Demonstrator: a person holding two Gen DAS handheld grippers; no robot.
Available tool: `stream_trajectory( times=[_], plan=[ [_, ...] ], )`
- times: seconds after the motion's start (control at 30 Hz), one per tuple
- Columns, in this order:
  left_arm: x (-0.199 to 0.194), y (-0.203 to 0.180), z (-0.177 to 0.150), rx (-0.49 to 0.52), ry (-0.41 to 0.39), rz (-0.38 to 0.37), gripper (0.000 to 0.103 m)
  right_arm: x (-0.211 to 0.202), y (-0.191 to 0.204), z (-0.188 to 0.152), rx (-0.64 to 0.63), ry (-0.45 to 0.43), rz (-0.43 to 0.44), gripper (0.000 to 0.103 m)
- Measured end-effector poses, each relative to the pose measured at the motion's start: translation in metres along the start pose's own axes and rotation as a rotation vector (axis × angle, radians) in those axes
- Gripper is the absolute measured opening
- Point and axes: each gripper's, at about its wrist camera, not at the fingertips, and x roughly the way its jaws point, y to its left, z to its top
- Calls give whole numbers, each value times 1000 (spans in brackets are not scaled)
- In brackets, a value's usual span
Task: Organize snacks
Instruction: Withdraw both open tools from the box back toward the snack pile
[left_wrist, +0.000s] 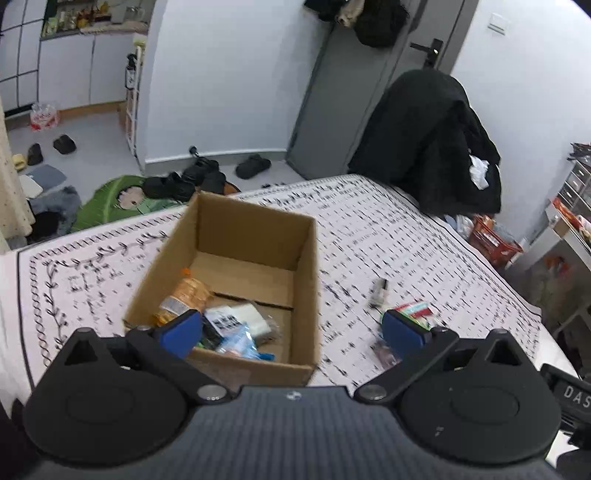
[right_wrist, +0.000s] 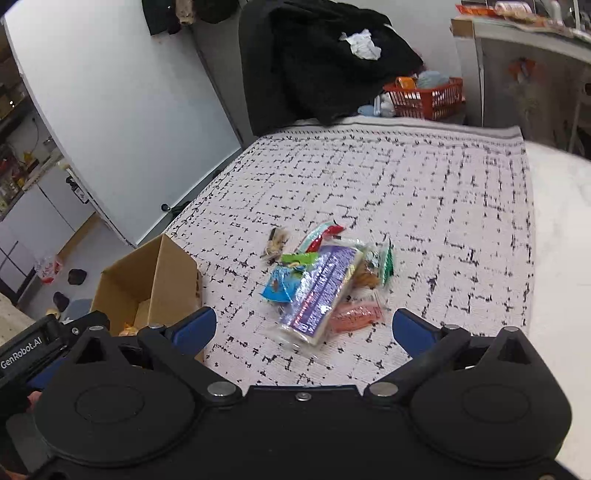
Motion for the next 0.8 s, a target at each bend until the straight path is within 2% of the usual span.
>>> stream_trajectory(
  times=[0.13,0.3,0.43,0.57,0.67,0.8],
  plan=[
    [0,-14,-5,34,14,25,103,0,-14,-1,29,21,1,102],
    [1,-31,-12,55,60,16,103,4,-29,-3,90,34,25,102],
    [-1,-42,-16,76,59,17,103,8,-47,-7,184,44,34,101],
    [3,-58,-20,120,61,50,103,9,-61,-9,241,36,43,100],
    [6,-64,-23,115,70,9,100,8,-71,-10,280,12,36,97],
    [10,-74,-28,112,60,-2,96,13,-83,-11,330,14,41,96]
  ],
)
